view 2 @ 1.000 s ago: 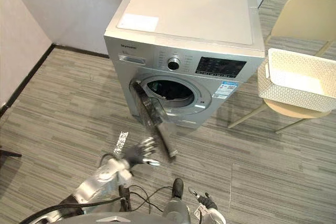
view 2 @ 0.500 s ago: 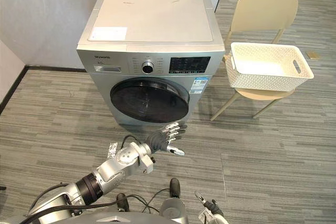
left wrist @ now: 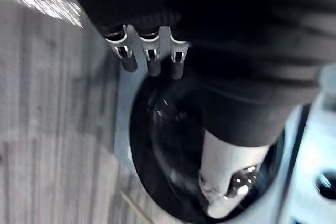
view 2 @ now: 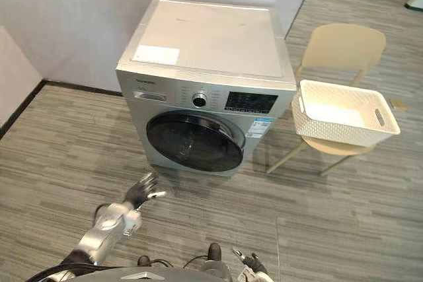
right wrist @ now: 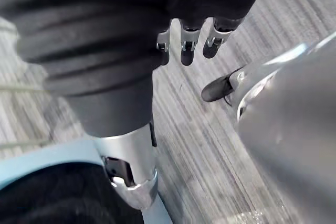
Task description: Pick up the laundry basket with both hands and put the clothes into the washing machine.
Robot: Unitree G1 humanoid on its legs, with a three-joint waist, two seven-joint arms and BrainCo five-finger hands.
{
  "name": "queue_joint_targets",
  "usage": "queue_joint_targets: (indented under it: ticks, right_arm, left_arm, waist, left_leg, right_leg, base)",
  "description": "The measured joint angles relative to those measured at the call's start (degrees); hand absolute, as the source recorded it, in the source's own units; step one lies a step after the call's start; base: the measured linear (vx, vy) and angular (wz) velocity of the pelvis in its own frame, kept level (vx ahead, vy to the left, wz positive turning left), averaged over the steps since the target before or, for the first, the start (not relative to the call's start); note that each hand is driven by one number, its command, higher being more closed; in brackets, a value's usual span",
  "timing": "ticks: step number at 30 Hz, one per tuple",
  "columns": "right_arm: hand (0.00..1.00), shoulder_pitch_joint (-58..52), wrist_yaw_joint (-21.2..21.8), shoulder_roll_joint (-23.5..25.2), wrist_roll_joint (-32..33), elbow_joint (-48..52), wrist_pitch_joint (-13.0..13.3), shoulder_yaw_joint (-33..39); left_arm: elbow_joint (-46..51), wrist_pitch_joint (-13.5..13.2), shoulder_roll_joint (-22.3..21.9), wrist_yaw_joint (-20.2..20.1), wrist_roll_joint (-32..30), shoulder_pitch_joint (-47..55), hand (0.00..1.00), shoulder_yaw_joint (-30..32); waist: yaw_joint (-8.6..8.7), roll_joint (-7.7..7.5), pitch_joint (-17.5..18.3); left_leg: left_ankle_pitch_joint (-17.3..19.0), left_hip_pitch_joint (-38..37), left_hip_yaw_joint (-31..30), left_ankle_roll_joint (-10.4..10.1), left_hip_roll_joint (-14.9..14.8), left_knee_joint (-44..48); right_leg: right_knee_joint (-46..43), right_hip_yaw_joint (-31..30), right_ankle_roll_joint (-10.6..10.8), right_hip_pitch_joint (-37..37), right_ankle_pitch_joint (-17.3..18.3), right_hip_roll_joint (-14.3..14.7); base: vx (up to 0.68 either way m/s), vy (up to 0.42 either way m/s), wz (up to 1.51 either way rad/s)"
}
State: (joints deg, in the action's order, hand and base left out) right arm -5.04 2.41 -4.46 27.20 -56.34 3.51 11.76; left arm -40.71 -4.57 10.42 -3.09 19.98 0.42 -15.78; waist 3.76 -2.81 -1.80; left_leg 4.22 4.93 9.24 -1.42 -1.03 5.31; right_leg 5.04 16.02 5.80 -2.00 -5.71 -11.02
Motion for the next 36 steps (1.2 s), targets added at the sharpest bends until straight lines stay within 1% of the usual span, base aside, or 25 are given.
queue_joint_targets:
  ticks: [2,3,4,6,7,8,9,10,11,12,13,15,17,18,20,21,22,23,24,25,26,28,31,32,36]
  right_arm:
    - [0.0,0.5,0.0,0.0,-0.6,3.3,0.0,-2.0]
    - [0.0,2.1,-0.1,-0.1,-0.6,4.4,0.1,-2.4]
    - [0.0,3.2,-0.1,-0.2,-0.6,4.4,0.1,-2.3]
    - [0.0,7.3,-0.5,-1.5,-0.6,3.6,0.1,-2.2]
    - [0.0,7.9,-0.6,-1.7,-0.6,3.3,0.1,-2.2]
    - [0.0,12.5,-1.5,-3.3,-0.6,1.0,0.2,-2.2]
    - [0.0,14.4,-1.8,-3.8,-0.5,-0.1,0.2,-2.2]
    - [0.0,19.6,-2.3,-4.9,-0.3,-3.2,0.3,-2.1]
    - [0.0,20.9,-2.4,-5.2,-0.1,-4.0,0.3,-2.1]
    - [0.0,27.1,-2.8,-6.6,0.3,-7.3,0.3,-1.7]
    - [0.0,29.7,-3.0,-7.1,0.3,-8.4,0.2,-1.2]
    - [0.0,39.0,-4.6,-8.1,1.9,-9.4,0.1,1.0]
    - [0.0,44.2,-5.3,-8.3,4.7,-9.5,0.1,2.0]
    - [0.0,49.0,-6.9,-8.6,8.1,-9.5,0.1,3.2]
    - [0.0,53.0,-9.2,-8.6,11.8,-10.0,-1.0,5.6]
    - [0.0,54.7,-11.0,-8.9,14.8,-9.9,-0.6,7.8]
    - [0.0,58.0,-13.2,-10.6,18.1,-9.9,-0.7,10.3]
    - [0.0,58.6,-13.5,-11.0,18.5,-9.9,-0.7,10.8]
    - [0.0,62.3,-16.1,-14.4,21.5,-9.9,-0.7,11.7]
    - [0.0,64.7,-20.8,-15.6,25.2,-10.3,-1.2,12.2]
    - [0.0,64.8,-22.2,-15.8,26.1,-10.2,-1.1,12.2]
    - [0.0,65.1,-24.9,-18.4,29.6,-10.2,-1.1,10.2]
    - [0.0,67.0,-28.0,-19.5,32.3,-10.2,-1.1,8.5]
    - [0.0,67.4,-28.1,-20.3,32.7,-8.9,-0.1,8.5]
    - [0.0,67.6,-30.4,-20.5,35.6,-6.3,-0.1,8.6]
  left_arm:
    - [-4.7,0.0,-0.3,1.3,-3.7,1.8,0.0,5.5]
    - [-8.7,0.2,-0.3,2.5,-6.8,2.9,0.0,9.9]
    - [-10.6,0.2,-0.3,3.2,-7.5,3.2,0.0,11.5]
    - [-15.4,0.6,0.3,4.9,-9.1,4.6,0.0,15.0]
    - [-15.8,0.5,0.3,4.9,-9.2,5.0,0.0,15.5]
    - [-18.9,0.5,0.0,5.5,-9.6,5.1,0.0,18.0]
    - [-19.5,0.6,-0.1,5.6,-9.6,5.1,0.0,18.8]
    - [-20.1,0.6,-0.2,6.2,-9.7,5.0,0.0,20.5]
    - [-20.1,0.6,-0.2,6.2,-9.7,5.0,0.0,20.8]
    - [-20.1,0.5,-0.5,6.4,-9.6,4.7,0.0,21.8]
    - [-20.0,0.4,-0.6,6.4,-9.5,4.5,0.0,22.3]
    - [-19.5,0.4,-2.0,6.6,-8.8,4.4,0.0,24.9]
    - [-18.8,0.4,-3.2,6.7,-7.9,4.5,0.0,26.1]
    - [-17.9,0.2,-4.5,7.1,-5.9,4.6,0.0,27.1]
    - [-16.5,0.0,-5.4,8.0,-5.3,5.0,0.0,27.3]
    - [-15.2,-0.2,-5.7,8.9,-5.6,5.1,0.0,27.3]
    - [-13.4,-0.3,-5.9,9.5,-5.7,5.2,0.0,26.9]
    - [-13.0,-0.3,-6.0,9.6,-5.7,5.2,0.0,26.8]
    - [-10.1,-0.7,-6.2,10.2,-5.4,5.2,0.0,25.5]
    - [-8.4,-0.8,-6.2,10.5,-5.1,5.2,0.0,24.9]
    - [-7.7,-0.8,-6.1,10.6,-4.8,5.2,0.0,24.6]
    - [-4.0,-1.5,-6.9,10.6,-3.8,5.2,0.0,24.2]
    - [-1.8,-2.3,-7.8,11.1,-2.6,5.1,0.0,24.2]
    - [-1.0,-2.4,-8.5,11.2,-2.0,4.9,0.0,24.3]
    - [-0.4,-2.5,-9.5,11.6,-1.0,4.6,0.0,24.8]
  waist:
    - [-0.62,-0.17,0.2]
    - [-1.2,-0.32,0.3]
    - [-1.47,-0.4,0.3]
    - [-3.14,-0.54,0.3]
    - [-3.29,-0.56,0.2]
    - [-3.97,-0.66,-0.1]
    - [-4.27,-0.76,-0.7]
    - [-5.33,-1.0,-2.7]
    - [-5.58,-1.08,-3.2]
    - [-6.82,-1.07,-5.0]
    - [-7.21,-0.98,-6.1]
    - [-8.89,-0.38,-9.8]
    - [-9.91,0.2,-11.0]
    - [-10.85,0.5,-11.7]
    - [-11.73,0.5,-11.9]
    - [-12.07,0.6,-12.1]
    - [-12.37,1.01,-13.0]
    - [-12.33,1.17,-13.3]
    - [-12.63,1.92,-14.6]
    - [-12.51,1.9,-14.6]
    - [-12.43,1.95,-14.8]
    - [-12.51,2.15,-15.7]
    - [-12.5,2.29,-16.1]
    - [-12.59,2.8,-16.8]
    - [-13.71,3.49,-17.2]
  left_leg:
    - [-0.3,0.0,-0.6,0.0,0.1,-0.4]
    - [-0.4,0.2,-1.1,0.1,0.2,-0.5]
    - [-0.5,0.3,-1.3,0.1,0.3,-0.5]
    - [-0.9,1.0,-2.3,0.4,0.6,-0.5]
    - [-1.0,1.1,-2.4,0.5,0.7,-0.5]
    - [-1.7,2.2,-3.6,0.7,1.2,-0.5]
    - [-1.9,2.4,-4.0,0.8,1.4,-0.5]
    - [-2.5,3.1,-4.4,0.8,1.6,-0.4]
    - [-2.6,3.4,-4.4,0.9,1.6,-0.4]
    - [-3.5,5.6,-4.4,1.0,1.7,-0.3]
    - [-3.9,6.5,-4.3,1.1,1.7,-0.2]
    - [-4.8,9.7,-3.2,0.9,1.7,0.0]
    - [-5.3,11.9,-2.3,1.3,1.3,0.5]
    - [-5.4,13.7,-1.3,1.3,1.0,1.0]
    - [-5.4,15.5,-0.6,1.3,0.6,1.8]
    - [-5.4,16.7,-0.7,1.3,0.3,2.2]
    - [-5.4,18.3,-1.2,1.2,0.1,2.9]
    - [-5.4,18.5,-1.4,1.2,0.1,3.1]
    - [-5.6,20.2,-2.4,1.2,0.2,3.6]
    - [-6.2,21.9,-3.3,1.3,0.1,3.5]
    - [-6.3,22.4,-3.6,1.4,0.1,3.5]
    - [-6.5,23.7,-4.6,1.4,0.1,3.8]
    - [-6.5,25.5,-4.5,1.5,-0.4,4.6]
    - [-6.4,26.1,-4.6,1.6,-0.7,5.3]
    - [-6.0,27.3,-4.4,1.2,-2.5,6.6]
  right_leg:
    - [0.0,0.5,0.2,0.1,0.1,-0.1]
    - [0.0,0.9,0.2,0.2,0.1,-0.1]
    - [0.0,1.1,0.2,0.2,0.1,-0.1]
    - [-0.1,2.2,0.4,0.2,0.1,-0.3]
    - [-0.1,2.3,0.4,0.1,0.0,-0.4]
    - [-0.1,3.5,0.7,-0.2,-0.2,-0.8]
    - [-0.1,3.7,0.8,-0.2,-0.2,-0.9]
    - [-0.1,3.8,1.2,-0.6,-0.6,-1.1]
    - [-0.1,3.7,1.2,-0.9,-0.7,-1.1]
    - [-0.3,3.6,0.9,-2.9,-1.6,-1.3]
    - [-0.3,3.6,0.9,-3.7,-2.1,-1.4]
    - [-0.4,3.1,-0.1,-7.2,-3.1,-1.7]
    - [-0.4,2.7,-0.8,-9.4,-3.7,-1.7]
    - [-0.4,2.2,-1.0,-11.2,-4.1,-1.7]
    - [-0.4,2.6,-1.0,-12.8,-4.2,-1.7]
    - [-0.4,3.9,-1.1,-13.6,-4.2,-1.7]
    - [-0.4,5.5,-1.4,-14.3,-4.4,-1.8]
    - [-0.4,5.8,-1.5,-14.4,-4.5,-1.8]
    - [-0.4,7.3,-0.8,-14.9,-5.1,-1.8]
    - [-0.4,8.4,-0.1,-16.2,-5.5,-1.7]
    - [-0.4,8.8,0.3,-16.3,-5.8,-1.7]
    - [-0.4,9.9,0.4,-16.8,-5.9,-1.6]
    - [-0.4,9.8,0.5,-18.2,-6.2,-1.3]
    - [-0.4,9.8,0.5,-18.3,-6.1,-1.0]
    - [-0.4,9.8,0.1,-19.2,-5.9,0.3]
  base:
    - [0.01,-0.018,0.22]
    - [0.0,-0.014,0.14]
    - [-0.02,-0.021,0.17]
    - [-0.03,-0.014,0.2]
    - [-0.06,0.004,0.35]
    - [-0.06,0.008,0.31]
    - [-0.14,0.019,0.38]
    - [-0.1,0.013,0.17]
    - [-0.2,0.024,0.1]
    - [-0.15,0.02,0.01]
    - [-0.23,0.037,-0.02]
    - [-0.22,0.054,-0.13]
    - [-0.16,0.042,-0.17]
    - [-0.09,0.031,-0.16]
    - [-0.05,0.014,-0.12]
    - [0.0,-0.009,0.04]
    - [0.01,-0.011,0.1]
    - [-0.01,-0.004,0.28]
    - [-0.02,-0.002,0.34]
    - [-0.02,-0.005,0.38]
    - [0.0,-0.008,0.27]
    - [-0.01,0.003,0.2]
    - [-0.03,0.01,0.01]
    - [-0.04,0.003,-0.04]
    - [-0.05,-0.02,-0.12]
